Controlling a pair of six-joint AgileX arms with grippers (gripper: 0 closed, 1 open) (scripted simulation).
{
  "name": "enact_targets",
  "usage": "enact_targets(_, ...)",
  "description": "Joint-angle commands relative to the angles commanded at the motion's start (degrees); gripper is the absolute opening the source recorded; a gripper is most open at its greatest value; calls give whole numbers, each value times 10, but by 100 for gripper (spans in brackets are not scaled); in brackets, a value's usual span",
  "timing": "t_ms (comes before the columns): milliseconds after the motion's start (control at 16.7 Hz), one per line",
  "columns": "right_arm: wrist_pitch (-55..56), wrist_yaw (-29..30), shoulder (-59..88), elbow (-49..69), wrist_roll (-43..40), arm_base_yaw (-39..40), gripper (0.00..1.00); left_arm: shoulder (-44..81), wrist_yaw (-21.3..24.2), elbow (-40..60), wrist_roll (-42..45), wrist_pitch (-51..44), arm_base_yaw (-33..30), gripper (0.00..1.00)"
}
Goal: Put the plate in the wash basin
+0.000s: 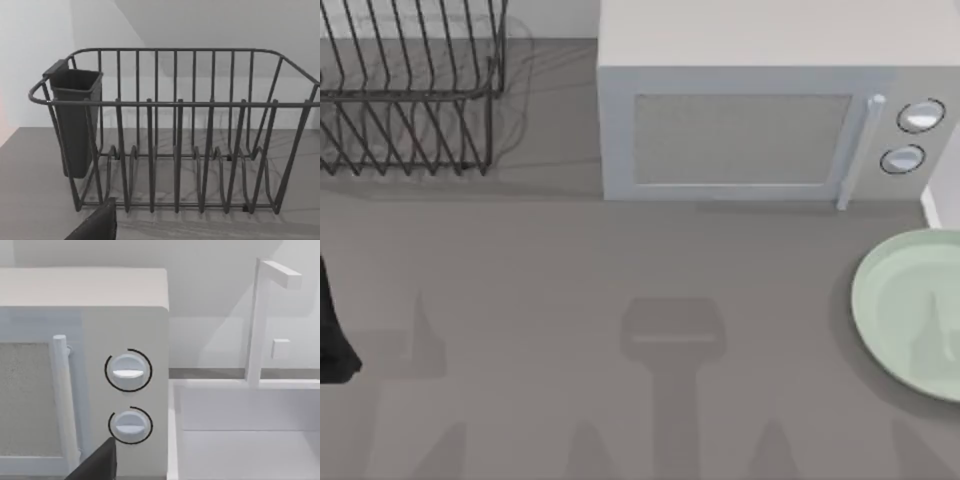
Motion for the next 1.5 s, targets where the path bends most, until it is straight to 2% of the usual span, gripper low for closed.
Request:
enact_targets(180,-14,0,18,17,5,4,100,0,0,0,0,0,0,100)
enact_targets(420,-88,0,127,112,29,27,100,0,0,0,0,0,0,100)
enact_targets(1200,-500,-1,835,623,162,161,100,0,0,0,0,0,0,100)
enact_targets(1500,-605,0,1022,759,197,192,100,0,0,0,0,0,0,100)
